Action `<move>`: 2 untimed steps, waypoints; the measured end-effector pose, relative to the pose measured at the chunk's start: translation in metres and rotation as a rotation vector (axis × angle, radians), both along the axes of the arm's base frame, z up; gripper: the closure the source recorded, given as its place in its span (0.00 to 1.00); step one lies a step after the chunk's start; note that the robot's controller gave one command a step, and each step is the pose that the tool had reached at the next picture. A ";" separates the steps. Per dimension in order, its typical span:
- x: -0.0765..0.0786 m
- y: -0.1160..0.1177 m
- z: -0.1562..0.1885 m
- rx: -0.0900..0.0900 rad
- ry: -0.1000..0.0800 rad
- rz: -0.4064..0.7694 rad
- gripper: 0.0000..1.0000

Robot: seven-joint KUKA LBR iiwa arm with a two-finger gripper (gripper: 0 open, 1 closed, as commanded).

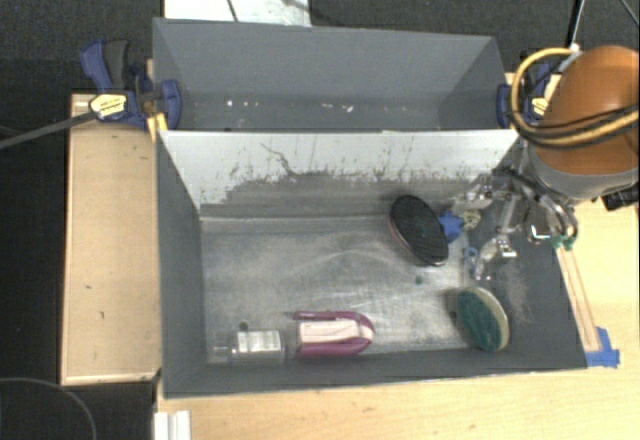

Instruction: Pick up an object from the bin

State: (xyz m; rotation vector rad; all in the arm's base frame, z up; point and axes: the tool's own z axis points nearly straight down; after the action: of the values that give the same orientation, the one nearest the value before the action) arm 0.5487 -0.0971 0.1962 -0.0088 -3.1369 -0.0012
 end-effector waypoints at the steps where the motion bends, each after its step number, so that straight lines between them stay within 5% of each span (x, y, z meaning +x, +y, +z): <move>1: -0.055 -0.037 -0.117 0.005 -0.018 0.225 0.00; 2: -0.059 -0.039 -0.118 0.003 -0.002 0.231 1.00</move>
Offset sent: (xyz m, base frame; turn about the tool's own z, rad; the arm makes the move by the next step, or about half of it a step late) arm -0.0599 -0.0409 -0.1203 -0.2278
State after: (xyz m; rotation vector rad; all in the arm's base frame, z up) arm 0.4897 -0.1362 0.0784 0.3535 -3.1193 -0.0052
